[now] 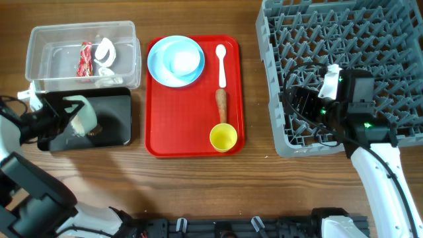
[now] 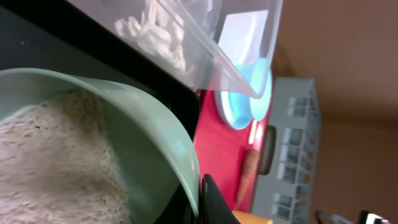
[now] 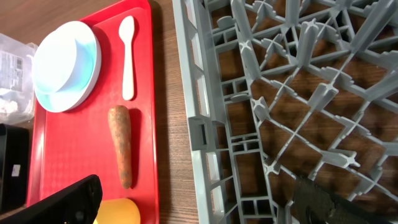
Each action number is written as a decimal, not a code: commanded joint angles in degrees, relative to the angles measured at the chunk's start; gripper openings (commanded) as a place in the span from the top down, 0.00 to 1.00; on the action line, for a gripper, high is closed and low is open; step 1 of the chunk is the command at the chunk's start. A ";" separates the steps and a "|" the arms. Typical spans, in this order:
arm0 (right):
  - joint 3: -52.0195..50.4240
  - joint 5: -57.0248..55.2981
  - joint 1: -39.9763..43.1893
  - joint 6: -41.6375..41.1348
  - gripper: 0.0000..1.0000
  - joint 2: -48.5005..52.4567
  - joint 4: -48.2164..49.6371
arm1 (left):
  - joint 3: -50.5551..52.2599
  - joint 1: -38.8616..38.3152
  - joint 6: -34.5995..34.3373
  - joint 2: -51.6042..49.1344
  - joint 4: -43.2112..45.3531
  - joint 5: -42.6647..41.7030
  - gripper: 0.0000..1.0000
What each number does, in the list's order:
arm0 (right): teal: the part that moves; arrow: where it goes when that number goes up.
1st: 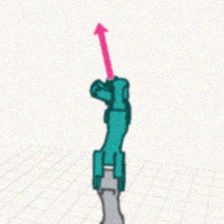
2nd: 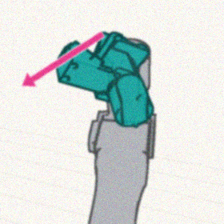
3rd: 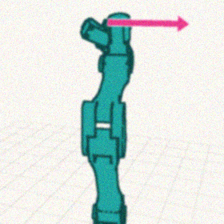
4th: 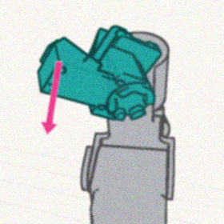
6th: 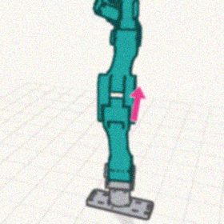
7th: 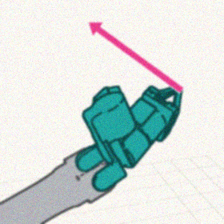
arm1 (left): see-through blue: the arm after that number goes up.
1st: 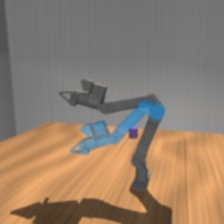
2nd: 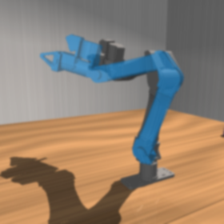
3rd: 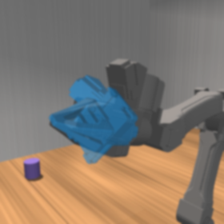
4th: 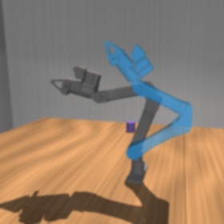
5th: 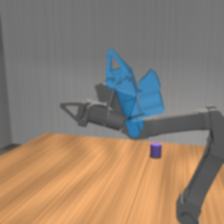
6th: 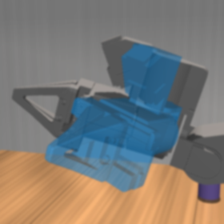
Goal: Sort waste into correct bins and load items into the dishwasher rack
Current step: 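Carry the green bowl left and pour the rice onto the black tray, then set the green bowl back on the red tray with the left gripper, then grasp the yellow cup with the left gripper and lift it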
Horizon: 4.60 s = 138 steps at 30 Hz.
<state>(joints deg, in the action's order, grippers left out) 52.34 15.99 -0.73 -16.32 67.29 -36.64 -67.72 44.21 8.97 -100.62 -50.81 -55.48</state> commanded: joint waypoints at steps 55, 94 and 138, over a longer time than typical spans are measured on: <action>0.90 -0.94 -0.39 -1.79 0.00 0.50 -0.04 | 0.37 -13.40 4.09 14.99 -11.43 -17.35 0.96; 0.90 -0.96 -0.39 -1.81 0.00 0.66 -0.48 | -3.72 -73.61 -18.45 -1.33 5.62 54.64 0.37; 0.90 1.92 -0.37 -1.77 0.00 0.76 -0.70 | -8.70 -76.63 -10.95 -4.87 -1.51 35.41 0.96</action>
<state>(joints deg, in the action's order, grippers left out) 52.34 16.03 -0.71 -17.78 67.31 -37.15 -75.42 -33.04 -0.08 -105.12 -52.69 -16.36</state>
